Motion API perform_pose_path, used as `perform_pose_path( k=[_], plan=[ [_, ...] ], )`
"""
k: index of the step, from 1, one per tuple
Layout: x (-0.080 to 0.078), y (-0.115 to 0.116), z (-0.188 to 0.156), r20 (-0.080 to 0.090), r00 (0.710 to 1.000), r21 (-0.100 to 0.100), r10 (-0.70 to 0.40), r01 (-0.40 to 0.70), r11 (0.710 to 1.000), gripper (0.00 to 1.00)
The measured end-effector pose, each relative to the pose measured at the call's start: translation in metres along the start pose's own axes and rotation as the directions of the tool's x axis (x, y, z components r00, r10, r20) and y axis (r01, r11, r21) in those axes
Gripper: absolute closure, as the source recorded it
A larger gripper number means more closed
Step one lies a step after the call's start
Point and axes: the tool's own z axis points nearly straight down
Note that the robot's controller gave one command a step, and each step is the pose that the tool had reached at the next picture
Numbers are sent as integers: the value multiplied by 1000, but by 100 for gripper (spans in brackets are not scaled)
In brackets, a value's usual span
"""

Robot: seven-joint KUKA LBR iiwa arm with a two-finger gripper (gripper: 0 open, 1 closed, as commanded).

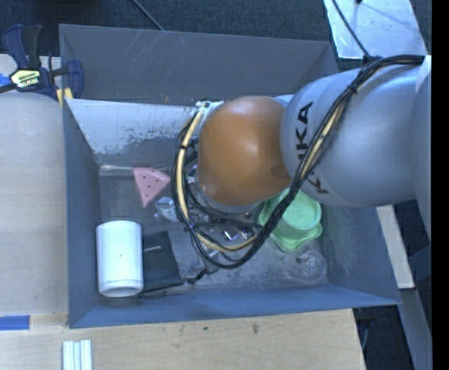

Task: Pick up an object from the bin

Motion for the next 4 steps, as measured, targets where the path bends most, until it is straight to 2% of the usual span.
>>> perform_pose_path(
  k=[1, 2, 4],
  plan=[
    [14, 9, 65, 1, 991, 0, -134, 134, 991, 0],
    [6, 9, 84, 3, 842, 0, -540, 540, 842, 100],
    [8, 9, 79, 0, 843, -4, -538, 538, 843, 100]
  ],
)
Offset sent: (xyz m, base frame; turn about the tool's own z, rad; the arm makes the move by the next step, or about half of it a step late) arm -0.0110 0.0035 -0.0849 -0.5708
